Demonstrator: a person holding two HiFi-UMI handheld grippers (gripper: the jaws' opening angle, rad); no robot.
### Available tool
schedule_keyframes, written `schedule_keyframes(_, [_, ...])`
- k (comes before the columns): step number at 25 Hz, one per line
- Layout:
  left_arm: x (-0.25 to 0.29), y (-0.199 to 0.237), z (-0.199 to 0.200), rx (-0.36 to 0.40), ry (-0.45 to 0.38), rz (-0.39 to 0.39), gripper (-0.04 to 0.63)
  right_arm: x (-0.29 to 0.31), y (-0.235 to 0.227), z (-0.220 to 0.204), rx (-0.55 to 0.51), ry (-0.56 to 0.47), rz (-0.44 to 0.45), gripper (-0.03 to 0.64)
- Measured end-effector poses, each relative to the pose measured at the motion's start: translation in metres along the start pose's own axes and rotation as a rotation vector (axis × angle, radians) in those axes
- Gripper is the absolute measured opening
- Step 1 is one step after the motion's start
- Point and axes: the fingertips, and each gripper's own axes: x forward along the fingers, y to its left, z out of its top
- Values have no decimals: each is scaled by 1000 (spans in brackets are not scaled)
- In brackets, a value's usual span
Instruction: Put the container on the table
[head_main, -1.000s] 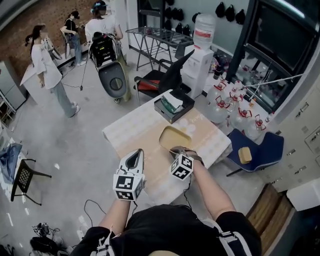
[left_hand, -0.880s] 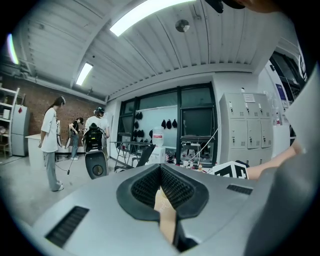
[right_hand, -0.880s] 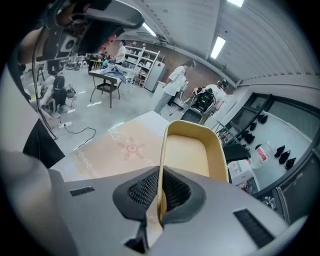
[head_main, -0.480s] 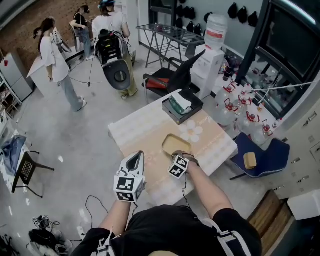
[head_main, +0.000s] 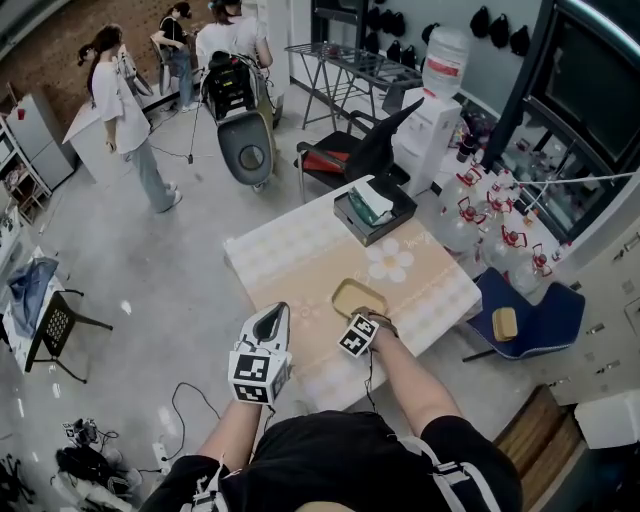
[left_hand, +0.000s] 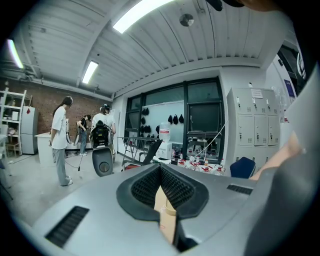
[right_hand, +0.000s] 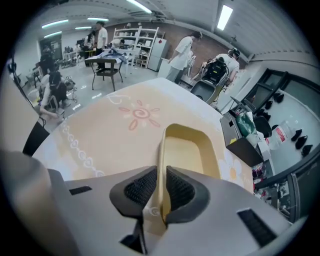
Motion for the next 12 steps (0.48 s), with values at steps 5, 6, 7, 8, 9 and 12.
schedule_keyframes(5, [-11, 2, -1, 2, -2, 9, 14, -11, 6, 4, 52, -60, 30, 172])
schedule_keyframes(6, [-12, 2, 0, 2, -4, 9, 14, -19, 4, 8, 73, -94, 24, 190])
schedule_keyframes(7, [-13, 1, 1, 1, -6, 8, 14, -28, 0, 13, 101, -135, 14, 197])
schedule_keyframes(8, [-14, 1, 1, 0, -8, 7, 14, -39, -5, 18, 138, -184, -3, 201])
schedule_keyframes(9, [-15, 0, 1, -1, -9, 7, 14, -51, -11, 25, 181, -240, -26, 201])
schedule_keyframes(12, [-16, -1, 3, 1, -17, 1, 14, -99, -29, 45, 339, -424, -94, 191])
